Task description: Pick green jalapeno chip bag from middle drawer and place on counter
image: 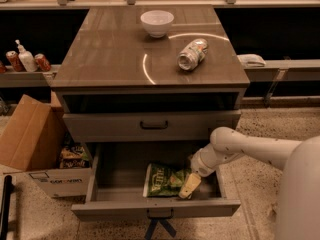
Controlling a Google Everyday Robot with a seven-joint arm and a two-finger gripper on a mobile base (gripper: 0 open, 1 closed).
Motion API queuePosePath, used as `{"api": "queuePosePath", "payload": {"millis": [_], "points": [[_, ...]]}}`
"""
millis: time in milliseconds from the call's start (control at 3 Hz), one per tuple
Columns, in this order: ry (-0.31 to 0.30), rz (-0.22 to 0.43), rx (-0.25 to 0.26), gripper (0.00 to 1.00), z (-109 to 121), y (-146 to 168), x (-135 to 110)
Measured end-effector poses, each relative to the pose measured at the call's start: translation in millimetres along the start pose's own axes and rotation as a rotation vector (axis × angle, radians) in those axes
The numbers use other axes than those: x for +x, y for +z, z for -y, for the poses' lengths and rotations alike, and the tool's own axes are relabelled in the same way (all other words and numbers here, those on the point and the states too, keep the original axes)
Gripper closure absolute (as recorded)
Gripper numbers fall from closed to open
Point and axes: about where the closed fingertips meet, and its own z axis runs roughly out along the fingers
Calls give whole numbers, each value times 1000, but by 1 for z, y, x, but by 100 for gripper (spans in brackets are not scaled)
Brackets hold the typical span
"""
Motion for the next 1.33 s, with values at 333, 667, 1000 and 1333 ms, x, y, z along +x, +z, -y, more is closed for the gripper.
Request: {"api": "queuePosePath", "payload": {"millis": [333,667,1000,1333], "points": [[11,-5,-9,0,7,15,-1],[15,-7,-14,19,11,23,-7],[11,-31,-14,41,10,31,-10],[-11,-75,-8,64,3,36,-10]]}}
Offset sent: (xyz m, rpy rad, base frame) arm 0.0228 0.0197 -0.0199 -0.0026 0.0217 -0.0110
